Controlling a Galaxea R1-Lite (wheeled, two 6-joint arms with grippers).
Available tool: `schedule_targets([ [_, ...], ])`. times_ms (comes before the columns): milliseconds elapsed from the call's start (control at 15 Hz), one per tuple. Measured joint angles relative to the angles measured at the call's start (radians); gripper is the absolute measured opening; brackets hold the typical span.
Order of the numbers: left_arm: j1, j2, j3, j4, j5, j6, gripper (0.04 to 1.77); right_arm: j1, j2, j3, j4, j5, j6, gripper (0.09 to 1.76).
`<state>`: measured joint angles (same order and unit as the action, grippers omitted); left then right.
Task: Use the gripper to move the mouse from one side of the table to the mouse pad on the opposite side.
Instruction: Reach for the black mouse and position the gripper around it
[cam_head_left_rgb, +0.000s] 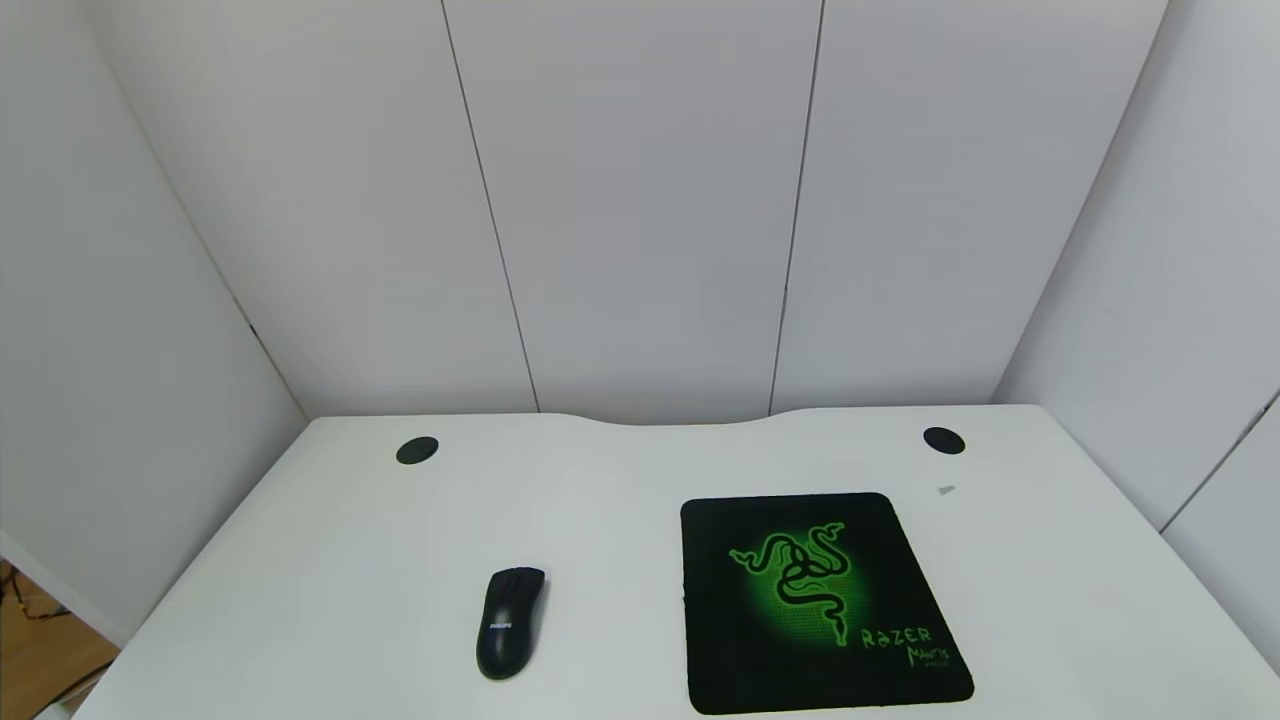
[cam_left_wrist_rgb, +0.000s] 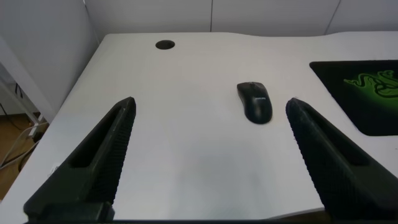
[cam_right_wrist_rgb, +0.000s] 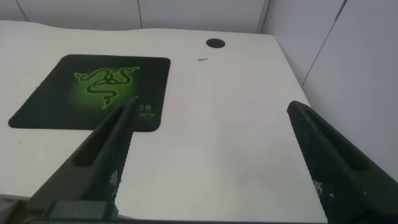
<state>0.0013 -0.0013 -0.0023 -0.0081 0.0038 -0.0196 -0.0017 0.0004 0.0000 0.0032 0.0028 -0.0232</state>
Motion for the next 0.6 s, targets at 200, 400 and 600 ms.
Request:
schedule_targets([
  [200, 0.0, 0.0, -0.028, 0.022, -0.014, 0.001, 1.72, 0.0, 0.0, 0.0, 0.0, 0.0, 0.001, 1.71],
  [400, 0.0, 0.013, -0.118, 0.103, -0.038, 0.001, 1.72, 0.0, 0.0, 0.0, 0.0, 0.0, 0.001, 1.71],
  [600, 0.0, 0.086, -0.226, 0.148, -0.052, 0.001, 1.72, 0.0, 0.0, 0.0, 0.0, 0.0, 0.0, 1.71],
])
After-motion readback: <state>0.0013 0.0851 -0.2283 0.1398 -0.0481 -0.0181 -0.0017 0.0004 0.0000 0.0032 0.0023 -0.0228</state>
